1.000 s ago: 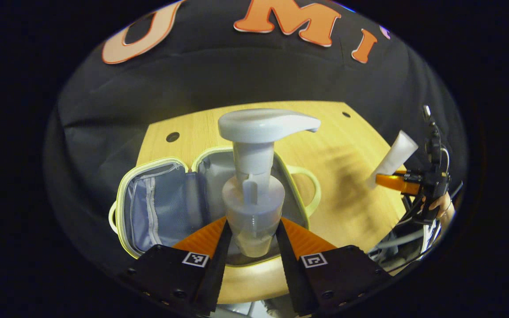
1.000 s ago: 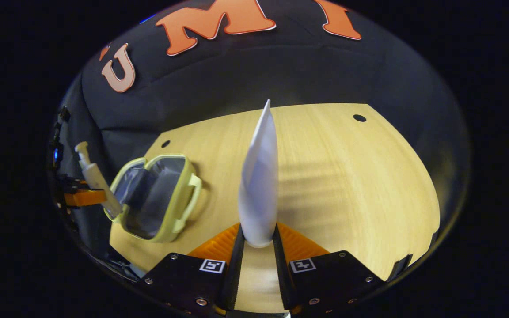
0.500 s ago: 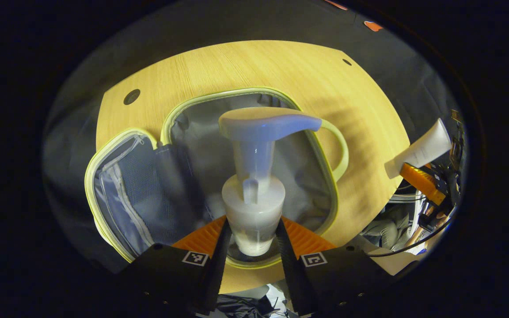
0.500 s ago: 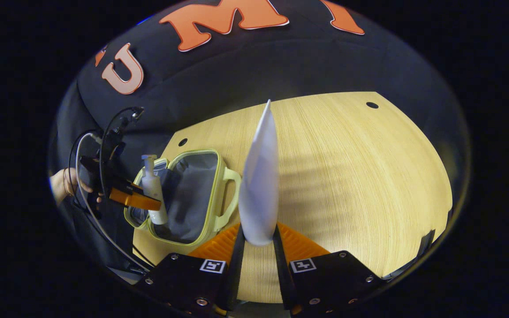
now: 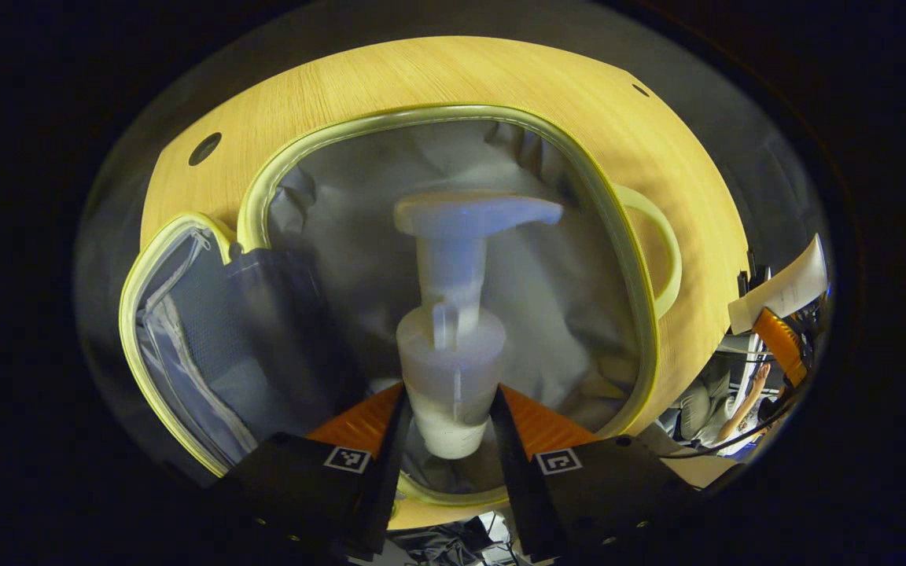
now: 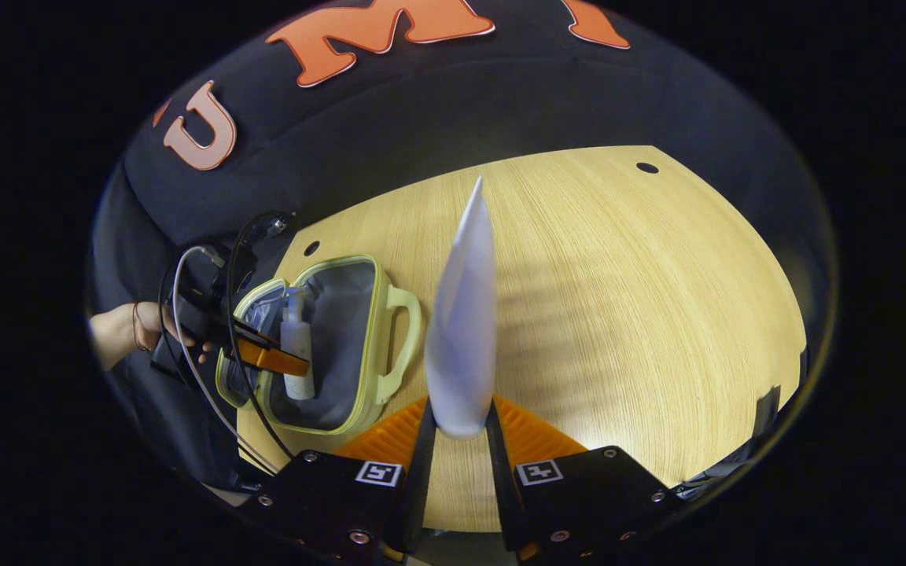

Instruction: First open the suitcase, pack the skin care products into it, and then close the suitcase.

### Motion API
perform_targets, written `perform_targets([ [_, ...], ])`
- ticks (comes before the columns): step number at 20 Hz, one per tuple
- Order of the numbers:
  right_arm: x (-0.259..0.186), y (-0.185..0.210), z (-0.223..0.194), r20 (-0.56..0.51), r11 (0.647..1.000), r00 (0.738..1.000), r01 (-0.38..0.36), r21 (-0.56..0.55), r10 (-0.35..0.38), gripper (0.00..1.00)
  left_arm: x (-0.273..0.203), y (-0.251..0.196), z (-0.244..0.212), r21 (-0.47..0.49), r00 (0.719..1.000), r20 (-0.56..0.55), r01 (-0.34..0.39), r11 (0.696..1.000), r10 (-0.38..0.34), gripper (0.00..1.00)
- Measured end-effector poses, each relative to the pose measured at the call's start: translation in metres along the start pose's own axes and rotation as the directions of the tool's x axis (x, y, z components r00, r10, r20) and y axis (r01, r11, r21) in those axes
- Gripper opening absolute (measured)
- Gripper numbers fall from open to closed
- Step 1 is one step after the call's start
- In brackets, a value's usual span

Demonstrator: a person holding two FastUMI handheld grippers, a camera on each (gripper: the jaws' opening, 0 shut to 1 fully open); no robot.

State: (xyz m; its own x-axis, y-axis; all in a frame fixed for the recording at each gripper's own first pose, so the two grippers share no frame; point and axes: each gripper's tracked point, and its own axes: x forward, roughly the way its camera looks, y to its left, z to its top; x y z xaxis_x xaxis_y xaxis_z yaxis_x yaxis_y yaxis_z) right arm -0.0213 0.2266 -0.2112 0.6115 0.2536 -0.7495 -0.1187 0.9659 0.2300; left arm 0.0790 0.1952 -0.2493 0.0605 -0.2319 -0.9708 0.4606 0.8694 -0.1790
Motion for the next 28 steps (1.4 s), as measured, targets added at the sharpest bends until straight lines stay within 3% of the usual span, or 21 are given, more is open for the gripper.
perform_targets([
  [5, 0.001, 0.007, -0.003, -0.020, 1.000, 1.000, -0.007, -0.009, 0.007, 0.39, 0.001, -0.005, 0.012, 0.003, 0.995, 0.094, 0.022, 1.000, -0.022, 0.65],
  [8, 0.000, 0.018, -0.001, -0.034, 1.000, 0.999, -0.019, -0.021, 0.019, 0.39, -0.009, -0.010, 0.022, 0.046, 0.981, 0.193, -0.011, 0.999, 0.002, 1.00],
  [10, -0.002, 0.031, 0.002, -0.045, 0.999, 0.998, -0.037, -0.036, 0.036, 0.39, -0.025, -0.003, 0.028, 0.054, 0.959, 0.281, -0.061, 0.997, 0.043, 0.99],
  [13, -0.003, 0.055, 0.010, -0.071, 0.995, 0.996, -0.062, -0.083, 0.056, 0.39, -0.061, 0.010, 0.033, 0.047, 0.895, 0.432, -0.148, 0.988, 0.113, 0.99],
  [17, 0.002, 0.108, 0.010, -0.171, 0.986, 0.977, -0.144, -0.078, 0.129, 0.39, -0.136, 0.042, 0.032, 0.006, 0.748, 0.632, -0.268, 0.963, 0.204, 0.99],
  [19, 0.011, 0.136, 0.003, -0.231, 0.979, 0.959, -0.186, -0.087, 0.162, 0.39, -0.166, 0.056, 0.015, -0.044, 0.699, 0.678, -0.271, 0.962, 0.228, 0.98],
  [21, 0.022, 0.160, -0.008, -0.297, 0.972, 0.939, -0.212, -0.106, 0.172, 0.39, -0.193, 0.064, -0.008, -0.095, 0.665, 0.711, -0.231, 0.968, 0.228, 0.99],
  [24, 0.042, 0.182, -0.026, -0.395, 0.968, 0.903, -0.227, -0.107, 0.168, 0.39, -0.222, 0.097, -0.043, -0.181, 0.607, 0.739, -0.241, 0.954, 0.294, 0.98],
  [28, 0.076, 0.192, -0.047, -0.497, 0.978, 0.859, -0.188, -0.091, 0.119, 0.39, -0.283, 0.127, -0.110, -0.306, 0.596, 0.713, -0.208, 0.929, 0.369, 0.98],
])
